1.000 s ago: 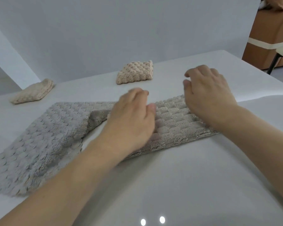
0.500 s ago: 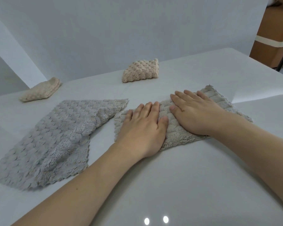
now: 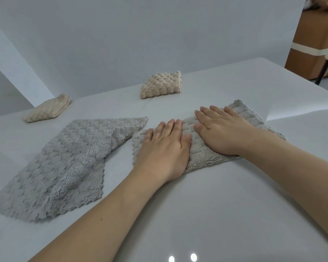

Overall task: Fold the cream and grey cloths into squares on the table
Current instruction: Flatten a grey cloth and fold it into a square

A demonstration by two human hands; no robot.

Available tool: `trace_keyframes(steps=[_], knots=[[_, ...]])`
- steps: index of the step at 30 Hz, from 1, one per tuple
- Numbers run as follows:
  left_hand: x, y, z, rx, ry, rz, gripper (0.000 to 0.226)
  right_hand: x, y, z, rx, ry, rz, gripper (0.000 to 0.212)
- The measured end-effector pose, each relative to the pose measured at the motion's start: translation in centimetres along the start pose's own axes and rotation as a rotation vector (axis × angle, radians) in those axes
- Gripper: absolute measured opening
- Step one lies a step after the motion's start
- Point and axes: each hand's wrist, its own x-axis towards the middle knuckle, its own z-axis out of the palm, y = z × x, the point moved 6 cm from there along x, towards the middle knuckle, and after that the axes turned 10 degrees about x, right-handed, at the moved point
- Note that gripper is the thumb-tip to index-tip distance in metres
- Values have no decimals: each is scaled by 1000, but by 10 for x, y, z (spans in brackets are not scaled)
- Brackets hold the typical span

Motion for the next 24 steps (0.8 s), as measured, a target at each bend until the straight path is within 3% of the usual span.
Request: trace_keyframes(steps=[8,14,17,21,24], knots=[[-6,-10,0,-10,-15,-5,60,-9,12,-7,-13,-22,10,57],[-27,-56,8,-24,-52,-104,61,-29,73,-24,29,-17,224,58],[-30,-56,6,23,-109,-123,61,-33,74,-31,-62,60,273,59],[-12,-43,-19,40,-21,-182,61,-40,19,-47,-98,298,83,56],[-3,-5,-26,-82,89,-123,60,-41,-12,-24,25,198,-77,54]])
